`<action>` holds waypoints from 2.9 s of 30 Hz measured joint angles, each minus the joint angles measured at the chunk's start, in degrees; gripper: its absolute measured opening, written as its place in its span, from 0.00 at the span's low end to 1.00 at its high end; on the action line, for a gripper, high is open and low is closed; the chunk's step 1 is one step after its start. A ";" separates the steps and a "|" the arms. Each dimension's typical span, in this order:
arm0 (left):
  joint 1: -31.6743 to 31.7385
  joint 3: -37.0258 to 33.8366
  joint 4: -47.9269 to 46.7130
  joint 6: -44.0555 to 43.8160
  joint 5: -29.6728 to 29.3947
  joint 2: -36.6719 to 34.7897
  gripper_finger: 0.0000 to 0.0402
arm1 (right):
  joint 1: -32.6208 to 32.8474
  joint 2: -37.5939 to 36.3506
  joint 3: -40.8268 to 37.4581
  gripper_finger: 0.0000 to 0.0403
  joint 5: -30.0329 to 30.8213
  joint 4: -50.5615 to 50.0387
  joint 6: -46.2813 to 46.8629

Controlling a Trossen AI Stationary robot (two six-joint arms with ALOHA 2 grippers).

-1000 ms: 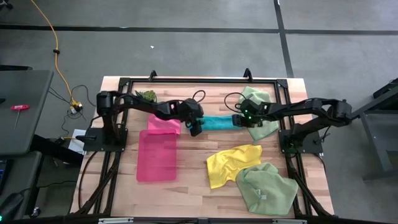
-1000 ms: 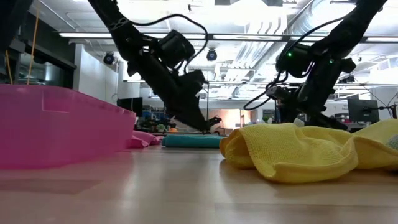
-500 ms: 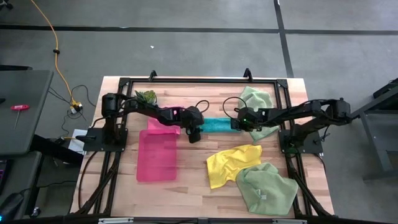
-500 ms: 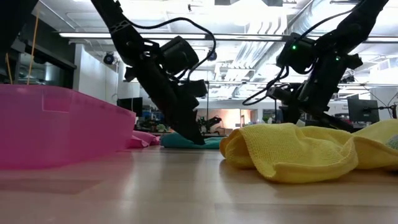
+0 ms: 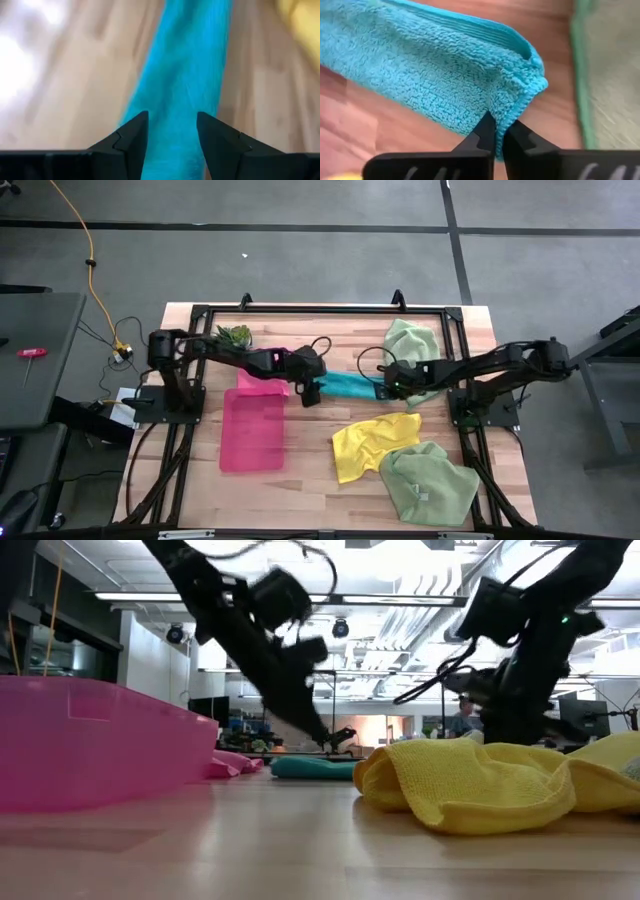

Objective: Fold microfiber towels
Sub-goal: Fold the blue microfiber towel

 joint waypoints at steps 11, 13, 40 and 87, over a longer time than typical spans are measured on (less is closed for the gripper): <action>-1.31 -0.13 0.11 0.96 -0.39 1.90 0.36 | 2.06 -13.23 4.45 0.00 1.52 -19.51 -2.13; -2.06 -0.13 -0.15 0.80 -1.31 3.03 0.30 | 2.04 -14.27 5.45 0.00 1.52 -21.93 -3.10; -5.00 0.04 0.73 -4.90 -3.48 7.45 0.00 | 2.02 -9.40 10.60 0.00 -1.41 -10.60 -7.61; -5.20 -0.06 5.24 -4.08 -1.77 7.65 0.00 | 3.48 8.36 10.58 0.00 -2.42 14.24 2.19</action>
